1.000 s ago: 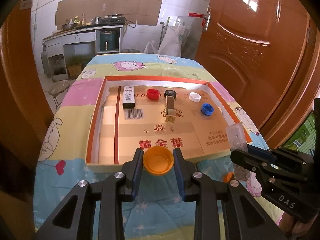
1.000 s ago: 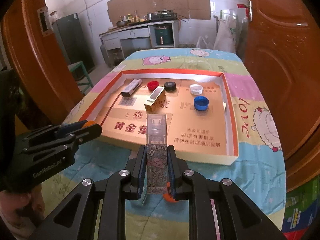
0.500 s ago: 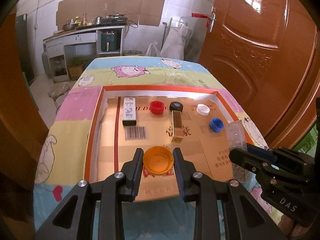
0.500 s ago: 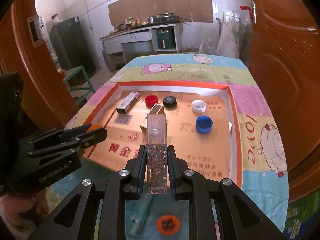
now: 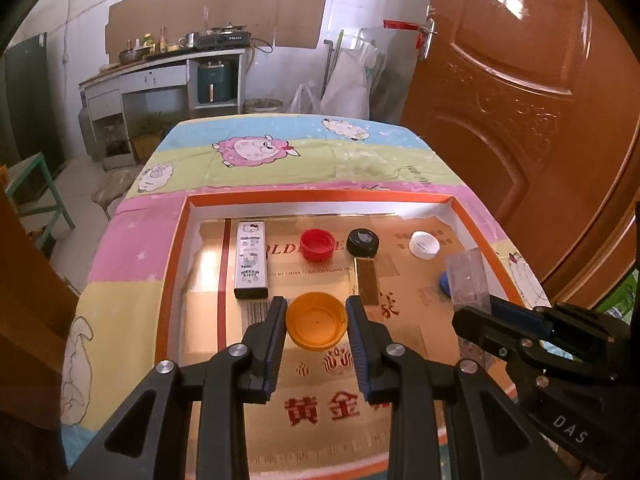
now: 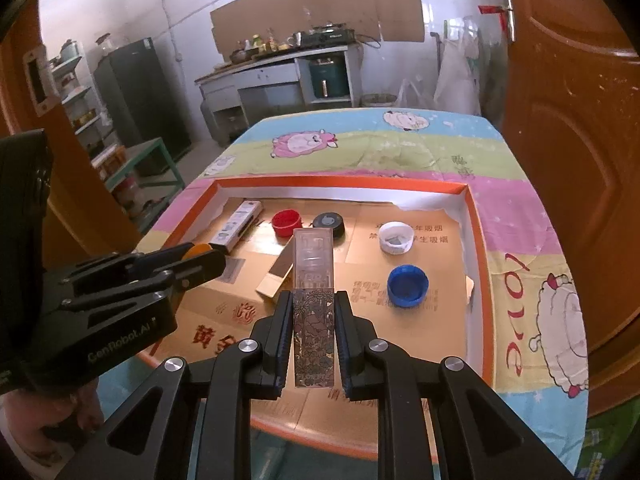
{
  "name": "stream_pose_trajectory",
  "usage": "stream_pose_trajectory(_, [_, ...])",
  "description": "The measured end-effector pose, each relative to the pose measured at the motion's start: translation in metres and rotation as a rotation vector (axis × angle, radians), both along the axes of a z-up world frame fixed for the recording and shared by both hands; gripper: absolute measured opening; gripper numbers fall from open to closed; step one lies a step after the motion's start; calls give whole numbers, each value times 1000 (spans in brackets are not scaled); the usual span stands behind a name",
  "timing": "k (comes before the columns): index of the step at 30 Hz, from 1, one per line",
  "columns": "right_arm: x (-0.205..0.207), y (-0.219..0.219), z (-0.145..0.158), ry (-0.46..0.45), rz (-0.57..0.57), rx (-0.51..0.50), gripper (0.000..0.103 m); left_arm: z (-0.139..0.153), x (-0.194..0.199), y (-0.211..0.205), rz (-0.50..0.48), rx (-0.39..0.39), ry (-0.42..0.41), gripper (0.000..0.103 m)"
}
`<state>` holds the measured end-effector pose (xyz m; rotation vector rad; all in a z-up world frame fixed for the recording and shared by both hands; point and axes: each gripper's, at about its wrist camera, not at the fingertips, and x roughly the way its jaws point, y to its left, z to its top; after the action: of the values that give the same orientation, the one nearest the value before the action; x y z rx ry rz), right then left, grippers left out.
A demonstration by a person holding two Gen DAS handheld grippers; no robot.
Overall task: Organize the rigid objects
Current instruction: 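Lower both tools into the tray and open them to release tube and cap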
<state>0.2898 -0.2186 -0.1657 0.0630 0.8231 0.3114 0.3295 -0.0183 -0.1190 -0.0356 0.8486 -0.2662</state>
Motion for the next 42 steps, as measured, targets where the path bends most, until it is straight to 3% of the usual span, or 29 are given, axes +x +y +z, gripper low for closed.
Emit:
stream_pose_trajectory(29, [37,-3,-28,67,-15,-3,20,-33,37,-9,2,36,72,31])
stream_pose_trajectory(42, [44,-2,-39,100,-20,-9,21,-38,33,-11,-14,61,42,31])
